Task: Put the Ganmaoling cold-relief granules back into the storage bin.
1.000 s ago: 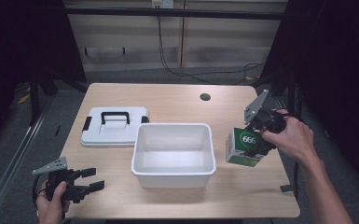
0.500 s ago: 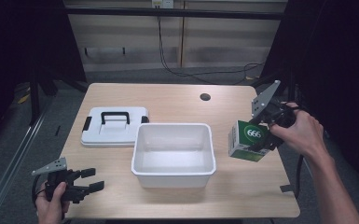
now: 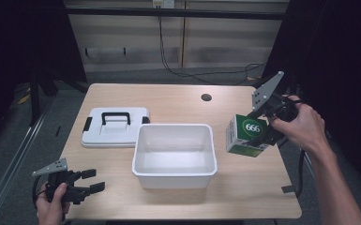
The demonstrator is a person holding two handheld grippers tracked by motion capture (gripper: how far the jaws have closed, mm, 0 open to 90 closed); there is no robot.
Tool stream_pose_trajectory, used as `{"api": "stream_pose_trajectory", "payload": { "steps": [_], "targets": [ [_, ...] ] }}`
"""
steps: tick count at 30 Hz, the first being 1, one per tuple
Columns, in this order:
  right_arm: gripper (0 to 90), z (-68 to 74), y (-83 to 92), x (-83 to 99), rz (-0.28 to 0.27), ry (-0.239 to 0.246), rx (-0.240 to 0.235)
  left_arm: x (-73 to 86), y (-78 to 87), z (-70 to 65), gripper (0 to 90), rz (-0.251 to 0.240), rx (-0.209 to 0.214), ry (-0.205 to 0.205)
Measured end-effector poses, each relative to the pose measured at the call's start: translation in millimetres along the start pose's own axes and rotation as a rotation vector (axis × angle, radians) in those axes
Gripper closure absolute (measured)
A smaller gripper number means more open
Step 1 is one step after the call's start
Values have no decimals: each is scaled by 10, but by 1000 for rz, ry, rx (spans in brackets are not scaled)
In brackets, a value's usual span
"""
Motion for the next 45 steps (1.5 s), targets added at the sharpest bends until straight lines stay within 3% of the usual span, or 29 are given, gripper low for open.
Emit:
{"api": "stream_pose_trajectory", "payload": {
  "steps": [4,18,45],
  "targets": [
    [157,4,-25,-110,-20,14,3,1,-3,-4,174,2,1,1],
    [159,-16,-256,-585,-3,90,-42,-8,-2,-12,174,-4,3,0],
    [159,-22,-568,-969,59,119,-72,0,0,-8,174,1,5,-1]
  ]
}}
Point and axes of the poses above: each handheld gripper's, and its own axes: y roughly backward along the jaws, x roughly out of its underside, z roughly to its left, the point moved 10 cm from there along -y, roughly forward along the jaws, and after that the axes turned 8 degrees about -x, right-handed, at the moved point
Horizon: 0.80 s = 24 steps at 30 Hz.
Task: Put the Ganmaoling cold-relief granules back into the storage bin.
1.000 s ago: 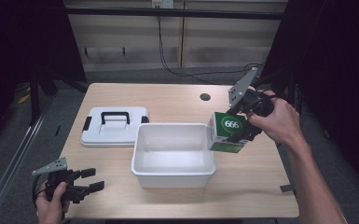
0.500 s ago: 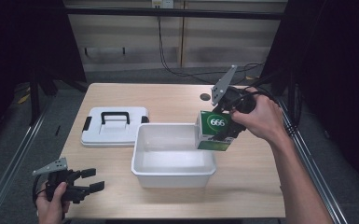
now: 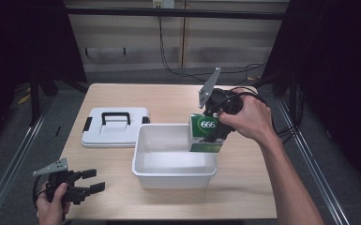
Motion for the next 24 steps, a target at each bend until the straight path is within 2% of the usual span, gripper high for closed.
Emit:
{"api": "stream_pose_trajectory", "payload": {
  "steps": [7,11,15,18,19,20,24],
  "targets": [
    [159,-18,-144,-29,69,4,-16,-1,-2,-4,173,0,3,1],
    [159,-40,-193,-66,62,11,-24,-1,0,1,174,0,0,0],
    [159,-59,-273,-77,83,20,-26,-4,1,1,173,-3,-1,3],
    [159,-53,-311,-86,93,4,-33,-1,0,-1,173,0,2,1],
    [158,-75,-328,-108,81,25,-30,0,0,-4,174,0,4,1],
    [159,-79,-332,-109,85,13,-24,-1,-1,-5,173,0,4,2],
    [158,-89,-398,-122,95,14,-32,-1,1,-3,174,-1,3,1]
  ]
}}
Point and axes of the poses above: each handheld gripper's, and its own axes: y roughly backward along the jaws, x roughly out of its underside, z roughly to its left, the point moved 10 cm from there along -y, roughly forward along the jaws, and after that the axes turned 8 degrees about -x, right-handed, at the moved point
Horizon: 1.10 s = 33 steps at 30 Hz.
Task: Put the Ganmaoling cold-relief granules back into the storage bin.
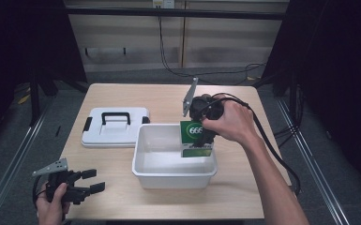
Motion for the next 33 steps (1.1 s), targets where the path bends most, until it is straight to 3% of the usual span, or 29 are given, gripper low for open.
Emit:
{"api": "stream_pose_trajectory", "payload": {
  "steps": [20,33],
  "targets": [
    [156,-79,-377,129,72,-32,-23,2,-2,-1,173,2,1,-1],
    [156,-122,-571,188,75,-52,-38,4,-3,-3,173,4,3,-4]
  ]
}}
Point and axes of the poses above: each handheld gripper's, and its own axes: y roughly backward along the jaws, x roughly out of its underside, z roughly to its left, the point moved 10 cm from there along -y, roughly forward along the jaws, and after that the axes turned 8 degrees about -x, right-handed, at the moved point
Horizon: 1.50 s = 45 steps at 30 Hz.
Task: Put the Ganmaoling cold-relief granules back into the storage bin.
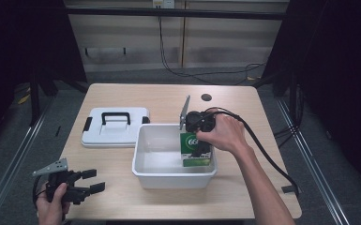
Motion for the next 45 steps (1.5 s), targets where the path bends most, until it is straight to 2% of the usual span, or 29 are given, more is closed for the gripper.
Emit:
{"api": "stream_pose_trajectory", "payload": {
  "steps": [8,28,39,45],
  "targets": [
    [155,4,-106,32,25,1,-22,0,0,2,174,0,-1,-3],
    [154,-57,-346,78,69,1,-24,-2,1,-3,173,-3,0,3],
    [154,-89,-473,125,136,-19,-10,-2,4,-3,173,-4,0,4],
    [153,-103,-548,140,168,-6,-14,-3,3,-2,173,-4,0,4]
  ]
}}
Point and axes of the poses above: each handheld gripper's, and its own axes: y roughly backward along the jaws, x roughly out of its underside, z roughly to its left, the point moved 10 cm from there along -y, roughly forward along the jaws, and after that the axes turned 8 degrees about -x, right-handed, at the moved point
